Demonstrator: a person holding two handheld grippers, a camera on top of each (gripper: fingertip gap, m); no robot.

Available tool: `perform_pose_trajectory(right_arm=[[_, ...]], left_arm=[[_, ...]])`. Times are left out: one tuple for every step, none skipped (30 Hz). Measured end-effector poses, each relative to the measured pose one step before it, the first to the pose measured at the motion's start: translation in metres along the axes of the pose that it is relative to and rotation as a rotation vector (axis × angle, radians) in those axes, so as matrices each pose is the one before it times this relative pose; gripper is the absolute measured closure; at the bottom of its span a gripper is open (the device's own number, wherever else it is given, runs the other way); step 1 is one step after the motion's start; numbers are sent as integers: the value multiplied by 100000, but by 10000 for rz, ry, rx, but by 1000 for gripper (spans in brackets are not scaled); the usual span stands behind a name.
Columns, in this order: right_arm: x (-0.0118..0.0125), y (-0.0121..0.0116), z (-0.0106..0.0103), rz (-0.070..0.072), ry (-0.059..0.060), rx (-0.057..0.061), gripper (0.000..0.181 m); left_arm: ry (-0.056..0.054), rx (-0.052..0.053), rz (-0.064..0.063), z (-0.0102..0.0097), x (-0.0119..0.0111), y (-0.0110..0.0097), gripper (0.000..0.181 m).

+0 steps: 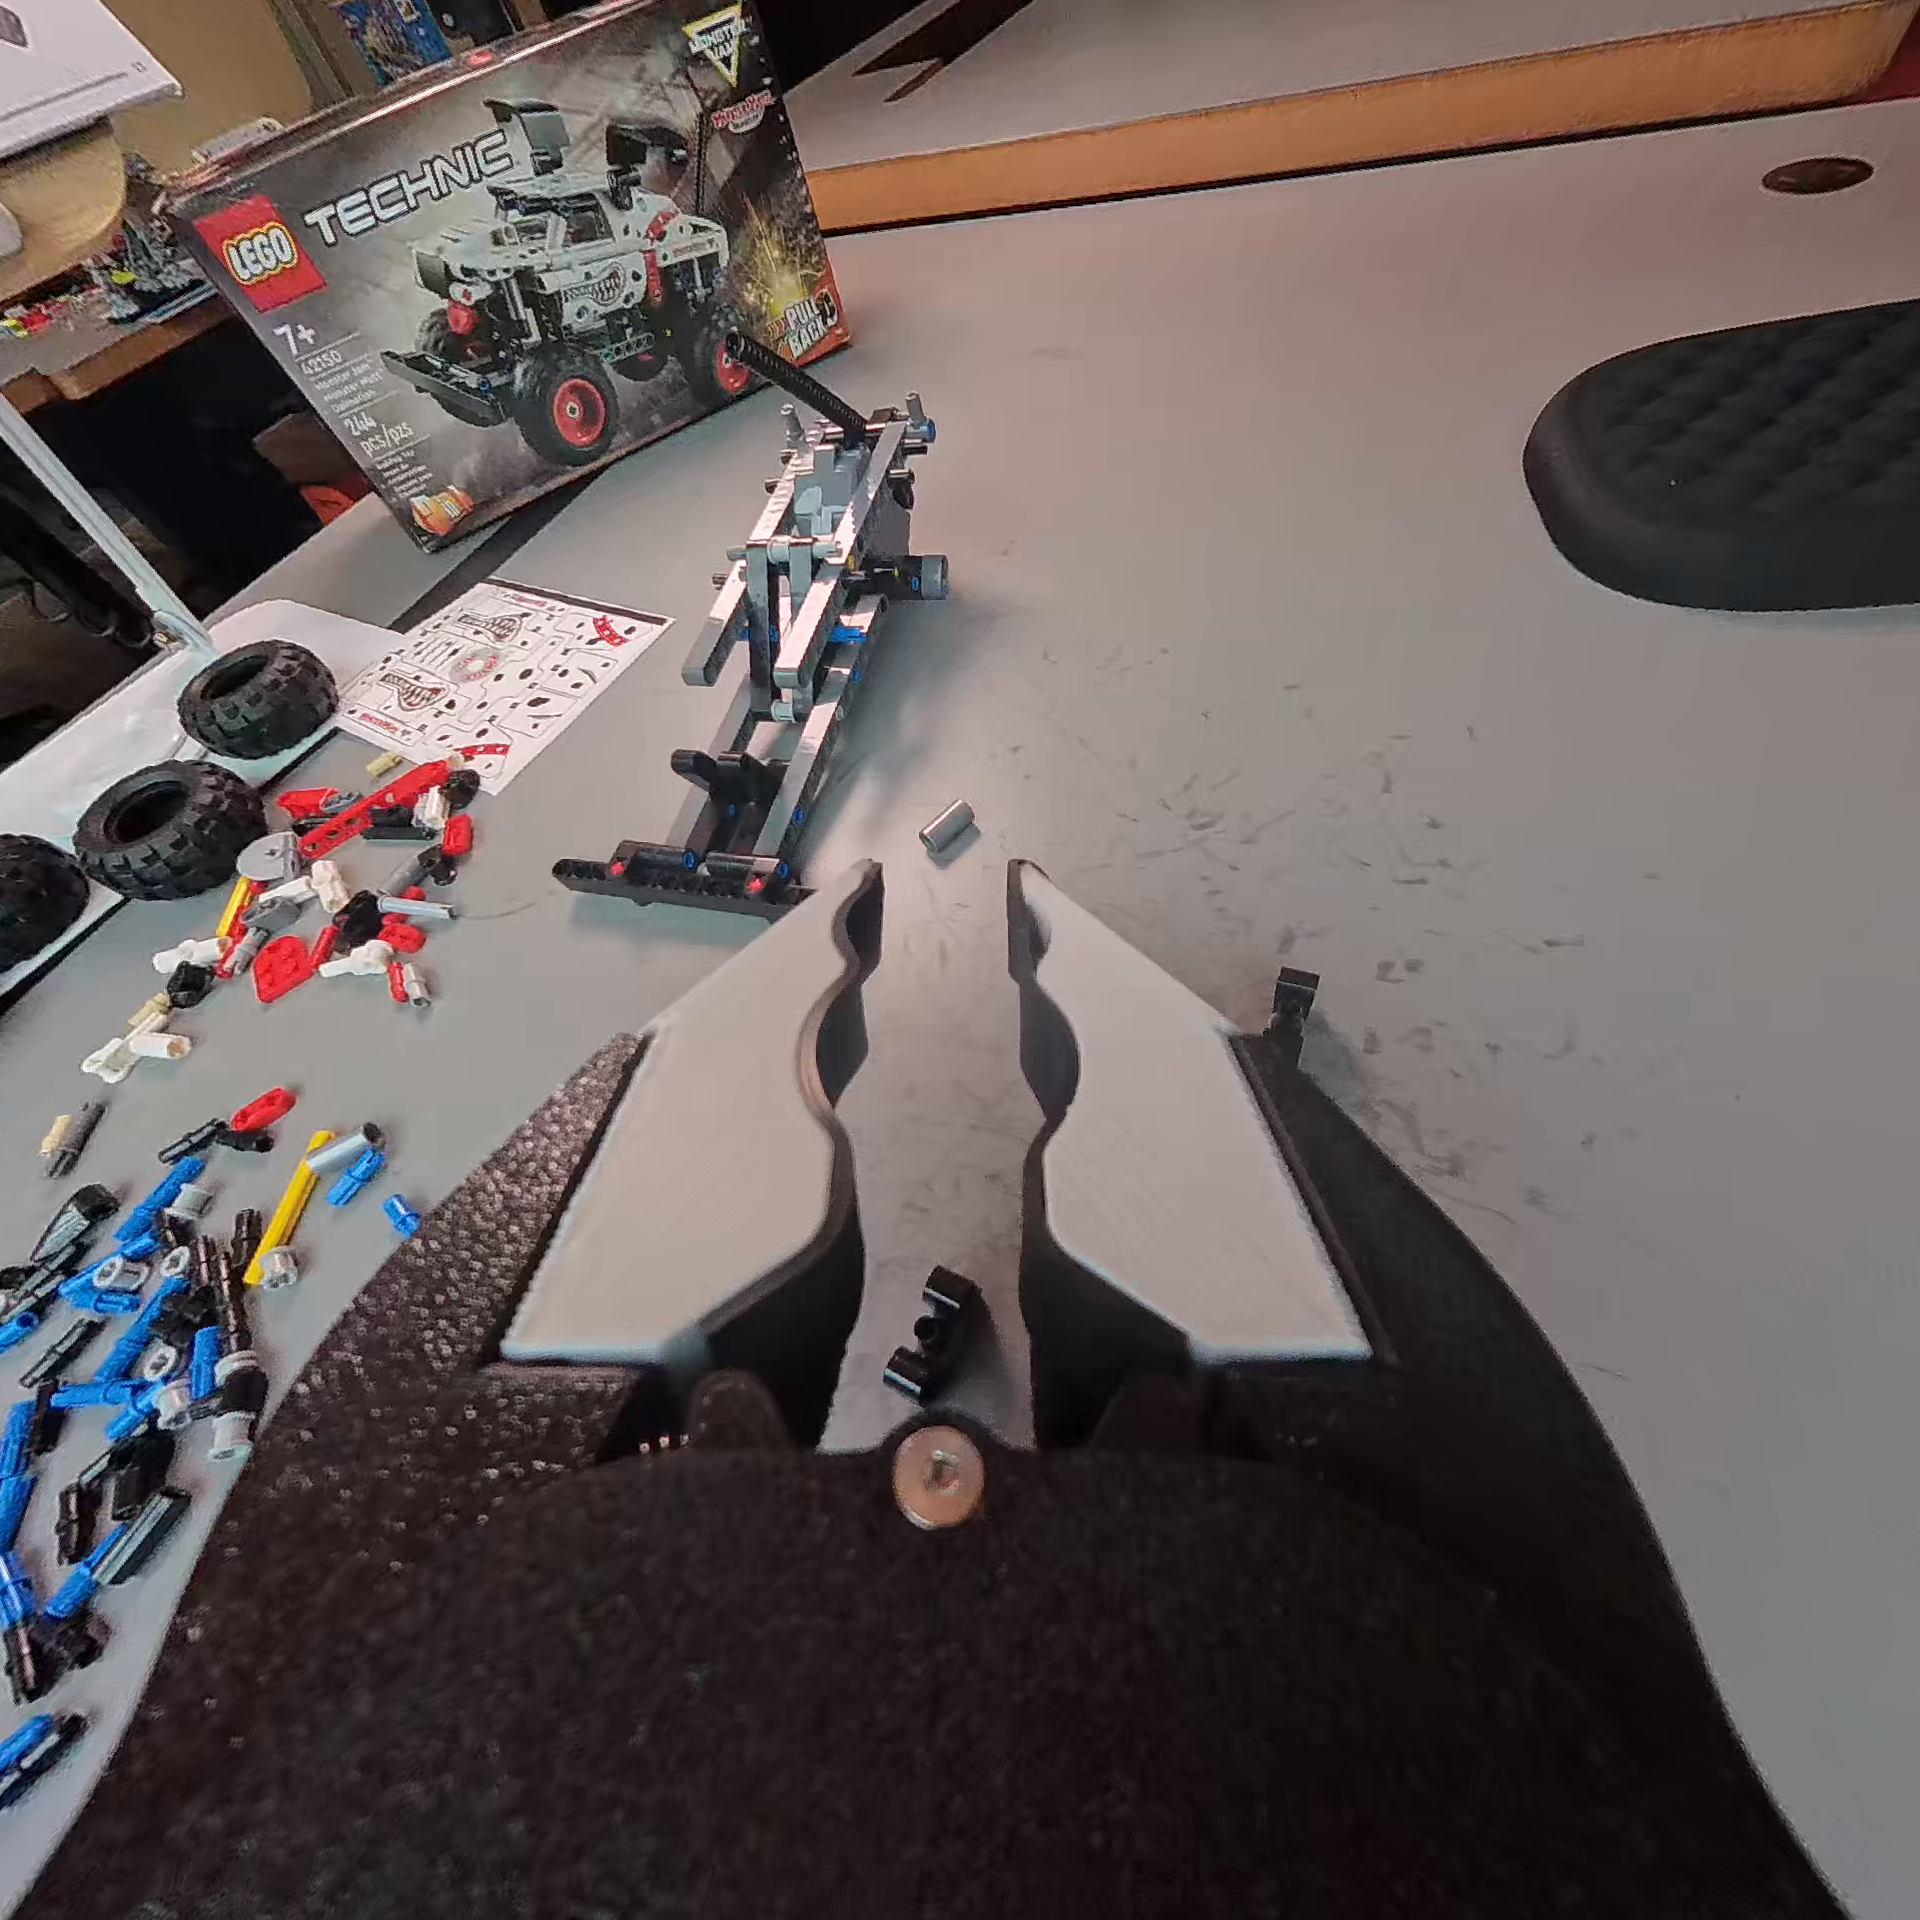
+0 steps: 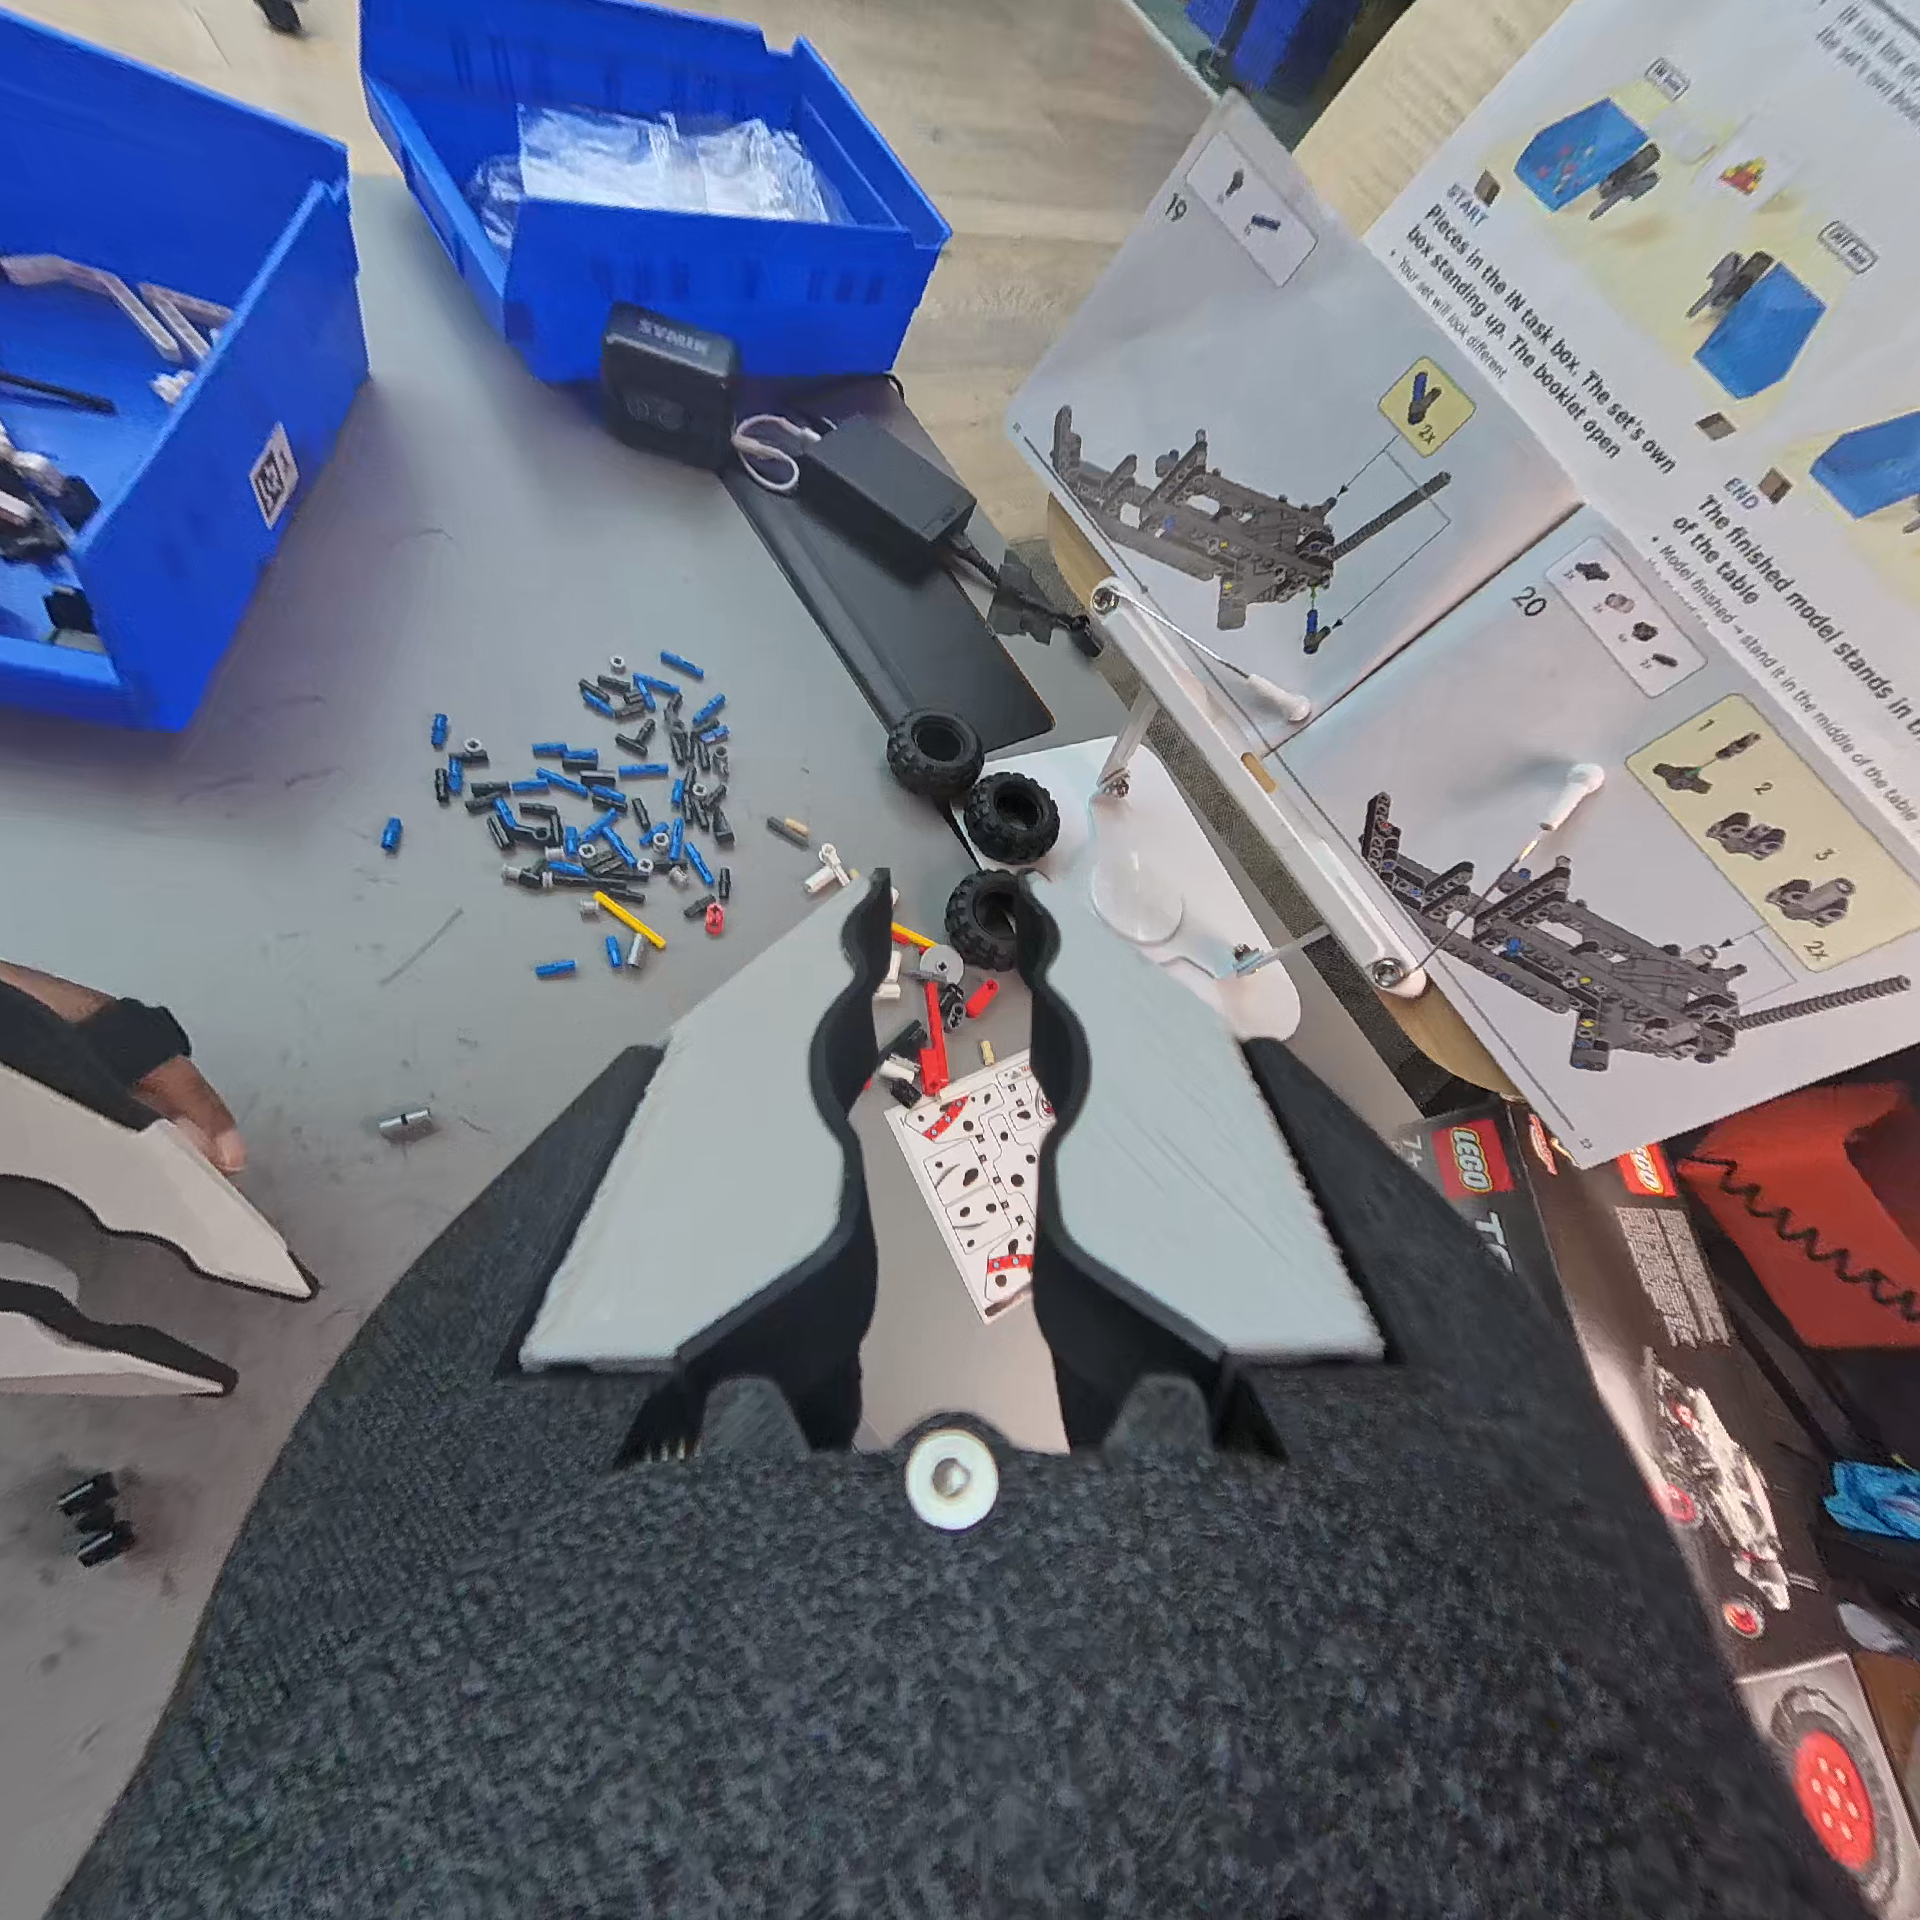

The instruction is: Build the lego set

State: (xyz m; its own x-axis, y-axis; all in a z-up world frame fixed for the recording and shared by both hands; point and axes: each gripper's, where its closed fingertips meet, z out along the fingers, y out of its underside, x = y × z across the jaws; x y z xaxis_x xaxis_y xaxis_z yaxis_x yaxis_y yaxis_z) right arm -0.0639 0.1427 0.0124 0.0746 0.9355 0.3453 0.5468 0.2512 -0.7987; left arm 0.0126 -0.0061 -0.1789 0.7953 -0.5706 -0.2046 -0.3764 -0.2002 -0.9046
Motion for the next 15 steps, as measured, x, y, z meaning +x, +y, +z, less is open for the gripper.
perform_pose_trajectory(right_arm=[[-32, 454, 149, -101, 27, -165, 158], [-26, 405, 107, -108, 33, -130, 158], [-2, 393, 87, -107, 34, -106, 158], [52, 374, 53, -72, 42, -66, 158], [98, 293, 27, 26, 46, 19, 158], [-28, 231, -73, 190, -63, 103, 158], [-178, 201, -187, 318, -149, 184, 157], [-209, 221, -315, 287, -170, 198, 156], [-110, 139, -480, 280, -121, 278, 153], [-4, -88, -645, 411, -97, 467, 153], [-83, -172, -750, 589, -188, 556, 153], [-128, -126, -799, 656, -215, 576, 153], [-96, 12, -786, 540, -142, 576, 153], [-239, 225, -763, 381, -154, 549, 153], [-349, 527, -680, 313, -155, 439, 153]], left_arm=[[-8, -1, -4, 7, -15, -1, 156], [-3, 1, -23, -6, -33, 1, 156], [-13, 14, -30, -10, -45, -11, 156], [-6, 26, -23, -30, -40, -39, 156], [-5, 32, -11, -48, -8, -47, 156], [-22, 48, 9, -60, -30, -65, 156], [-22, 55, 18, -75, -36, -99, 156], [-24, 64, 5, -81, -49, -114, 156], [-41, 80, -20, -99, -93, -151, 156], [-50, 83, -41, -116, -124, -142, 156], [-59, 98, -56, -140, -165, -155, 156], [-59, 122, -71, -170, -173, -182, 155], [-46, 129, -85, -186, -182, -192, 154], [-61, 120, -101, -170, -222, -164, 153], [-82, 104, -114, -165, -281, -134, 153]])
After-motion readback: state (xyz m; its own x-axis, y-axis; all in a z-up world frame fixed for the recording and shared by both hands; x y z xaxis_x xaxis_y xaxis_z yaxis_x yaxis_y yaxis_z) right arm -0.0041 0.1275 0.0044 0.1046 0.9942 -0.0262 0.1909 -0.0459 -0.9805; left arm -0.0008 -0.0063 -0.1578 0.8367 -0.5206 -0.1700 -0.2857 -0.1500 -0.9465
